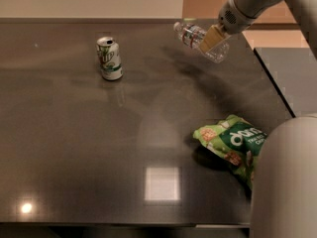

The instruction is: Place water bottle upright

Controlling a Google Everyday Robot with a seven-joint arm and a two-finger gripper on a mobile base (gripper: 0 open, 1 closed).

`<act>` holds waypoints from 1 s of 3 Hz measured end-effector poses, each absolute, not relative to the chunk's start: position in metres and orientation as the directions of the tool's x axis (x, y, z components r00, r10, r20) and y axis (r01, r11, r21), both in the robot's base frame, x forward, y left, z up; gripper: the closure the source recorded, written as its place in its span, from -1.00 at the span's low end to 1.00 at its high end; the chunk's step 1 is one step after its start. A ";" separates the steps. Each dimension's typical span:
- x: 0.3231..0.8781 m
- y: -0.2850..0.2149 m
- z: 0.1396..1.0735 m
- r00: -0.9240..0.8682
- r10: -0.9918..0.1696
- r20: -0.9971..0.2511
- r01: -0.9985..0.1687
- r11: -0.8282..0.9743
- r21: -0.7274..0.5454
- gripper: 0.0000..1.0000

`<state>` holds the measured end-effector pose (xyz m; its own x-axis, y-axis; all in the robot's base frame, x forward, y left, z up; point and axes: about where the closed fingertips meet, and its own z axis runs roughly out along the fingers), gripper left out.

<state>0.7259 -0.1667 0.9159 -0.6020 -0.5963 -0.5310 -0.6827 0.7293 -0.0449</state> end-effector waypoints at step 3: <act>0.662 -0.135 0.888 -0.505 -0.755 -0.419 -0.822 0.569 -0.034 1.00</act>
Offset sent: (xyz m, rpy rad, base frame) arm -0.0791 0.0326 -0.0275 -0.1013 0.1001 0.2368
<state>0.6619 -0.1349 0.8880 -0.5050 -0.7546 -0.4190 -0.8216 0.5690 -0.0345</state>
